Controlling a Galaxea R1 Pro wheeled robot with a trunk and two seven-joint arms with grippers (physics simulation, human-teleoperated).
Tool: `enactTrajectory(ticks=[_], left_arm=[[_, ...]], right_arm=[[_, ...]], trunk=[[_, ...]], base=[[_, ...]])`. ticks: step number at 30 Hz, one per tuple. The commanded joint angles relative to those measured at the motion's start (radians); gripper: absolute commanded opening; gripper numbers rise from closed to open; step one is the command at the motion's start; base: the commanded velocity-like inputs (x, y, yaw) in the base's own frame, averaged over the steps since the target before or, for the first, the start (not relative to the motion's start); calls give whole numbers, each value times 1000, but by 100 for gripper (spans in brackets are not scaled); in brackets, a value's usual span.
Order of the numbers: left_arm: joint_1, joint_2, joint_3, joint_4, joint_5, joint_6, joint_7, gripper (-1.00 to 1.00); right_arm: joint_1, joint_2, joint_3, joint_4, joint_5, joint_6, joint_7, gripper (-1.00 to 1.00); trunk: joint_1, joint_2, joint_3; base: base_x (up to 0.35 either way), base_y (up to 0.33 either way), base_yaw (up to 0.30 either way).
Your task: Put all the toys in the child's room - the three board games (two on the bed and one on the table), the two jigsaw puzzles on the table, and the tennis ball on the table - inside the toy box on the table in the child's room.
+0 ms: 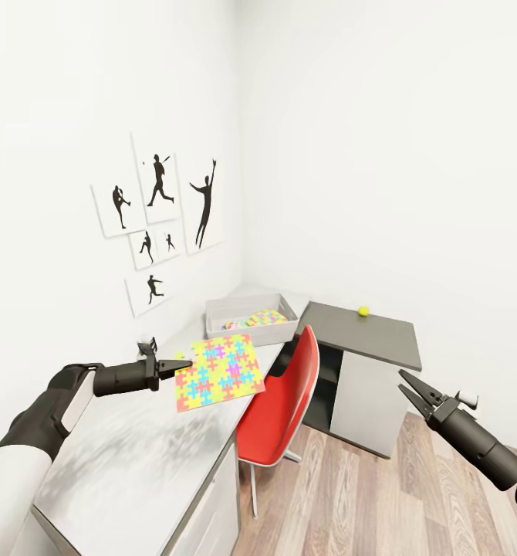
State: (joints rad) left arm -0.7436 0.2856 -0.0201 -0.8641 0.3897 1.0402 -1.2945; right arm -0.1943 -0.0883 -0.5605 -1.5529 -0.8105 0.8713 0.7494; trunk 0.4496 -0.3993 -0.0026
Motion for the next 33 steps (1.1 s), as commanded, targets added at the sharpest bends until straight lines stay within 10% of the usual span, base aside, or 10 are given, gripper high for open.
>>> enactTrajectory(ticks=[1,27,33], left_arm=[[0,1,-2,0,3,7,-2,-100],[2,3,8,3,-4,7,1,-100],[3,23,10,4,3,7,0,-100]], right_arm=[[-1,0,-1,0,0,5,3,100],[-1,-1,-2,-7,1,8,2,100],[-36,-16,17,-13,2,134,-102,100]], trunk=[[0,-1,0],[0,-1,0],[0,-1,0]], base=[[0,0,-3],[0,-165,0],[0,-299,0]])
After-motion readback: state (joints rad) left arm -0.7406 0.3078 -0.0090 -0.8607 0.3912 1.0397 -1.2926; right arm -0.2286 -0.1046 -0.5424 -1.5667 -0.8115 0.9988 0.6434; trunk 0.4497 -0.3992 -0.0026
